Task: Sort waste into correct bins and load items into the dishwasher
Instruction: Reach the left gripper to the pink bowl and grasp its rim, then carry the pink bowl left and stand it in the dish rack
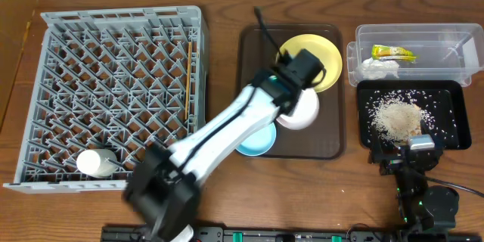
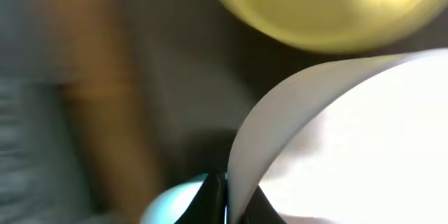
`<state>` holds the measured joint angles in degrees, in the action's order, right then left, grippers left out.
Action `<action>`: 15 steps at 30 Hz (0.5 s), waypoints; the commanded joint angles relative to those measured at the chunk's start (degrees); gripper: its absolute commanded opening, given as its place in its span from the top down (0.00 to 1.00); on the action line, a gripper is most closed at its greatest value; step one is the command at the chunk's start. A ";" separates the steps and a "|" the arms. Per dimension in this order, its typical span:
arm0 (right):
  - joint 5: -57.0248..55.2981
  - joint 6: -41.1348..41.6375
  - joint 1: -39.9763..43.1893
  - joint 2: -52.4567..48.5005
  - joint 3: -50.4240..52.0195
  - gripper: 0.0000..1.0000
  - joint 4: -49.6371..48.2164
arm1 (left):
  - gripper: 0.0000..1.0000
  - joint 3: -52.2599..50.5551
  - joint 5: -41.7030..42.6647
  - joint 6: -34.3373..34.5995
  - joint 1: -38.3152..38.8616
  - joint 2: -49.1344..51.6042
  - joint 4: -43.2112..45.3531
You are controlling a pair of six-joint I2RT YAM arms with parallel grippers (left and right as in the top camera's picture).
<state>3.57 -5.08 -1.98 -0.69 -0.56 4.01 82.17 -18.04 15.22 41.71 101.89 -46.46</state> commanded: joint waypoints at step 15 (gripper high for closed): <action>-0.35 -0.57 0.46 0.31 0.24 0.01 0.00 | 0.92 -1.75 -65.57 -2.38 -8.52 0.87 -2.58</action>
<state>3.57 -5.08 -1.98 -0.69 -0.56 3.99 81.45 -73.36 12.78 38.30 100.20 -48.90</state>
